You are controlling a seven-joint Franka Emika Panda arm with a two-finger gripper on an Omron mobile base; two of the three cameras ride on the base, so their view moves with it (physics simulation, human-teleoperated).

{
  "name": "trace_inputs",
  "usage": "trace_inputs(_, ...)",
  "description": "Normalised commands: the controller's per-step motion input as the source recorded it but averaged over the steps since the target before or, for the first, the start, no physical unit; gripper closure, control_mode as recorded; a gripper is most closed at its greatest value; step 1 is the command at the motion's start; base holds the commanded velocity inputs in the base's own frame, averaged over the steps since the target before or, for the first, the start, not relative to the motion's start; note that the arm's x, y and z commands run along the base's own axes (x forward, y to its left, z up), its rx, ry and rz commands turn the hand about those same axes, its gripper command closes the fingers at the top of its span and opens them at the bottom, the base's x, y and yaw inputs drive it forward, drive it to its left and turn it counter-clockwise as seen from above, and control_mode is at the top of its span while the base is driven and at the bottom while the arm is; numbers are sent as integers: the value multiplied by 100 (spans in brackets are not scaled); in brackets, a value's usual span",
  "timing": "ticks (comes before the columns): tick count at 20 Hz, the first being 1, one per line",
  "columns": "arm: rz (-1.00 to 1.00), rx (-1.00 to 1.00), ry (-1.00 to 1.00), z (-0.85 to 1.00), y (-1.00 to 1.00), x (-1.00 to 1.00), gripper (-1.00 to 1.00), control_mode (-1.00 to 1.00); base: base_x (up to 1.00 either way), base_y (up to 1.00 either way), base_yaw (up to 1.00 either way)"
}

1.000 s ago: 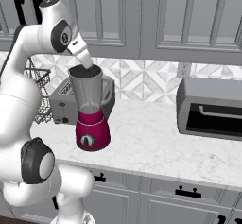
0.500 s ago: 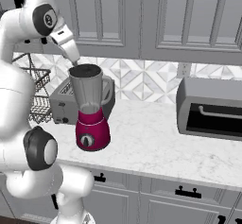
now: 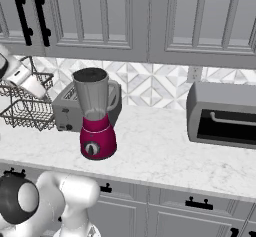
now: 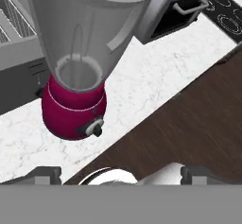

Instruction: Close the lid blender by securely placing the lid on top.

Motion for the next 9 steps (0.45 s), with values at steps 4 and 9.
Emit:
trace_inputs(4, 1, -1, 6, -40, 2, -7, -100, -100, 0, 0, 0)
trace_inputs(9, 0, -1, 0, 0, 1, 0, -100, -100, 0, 0, 0)
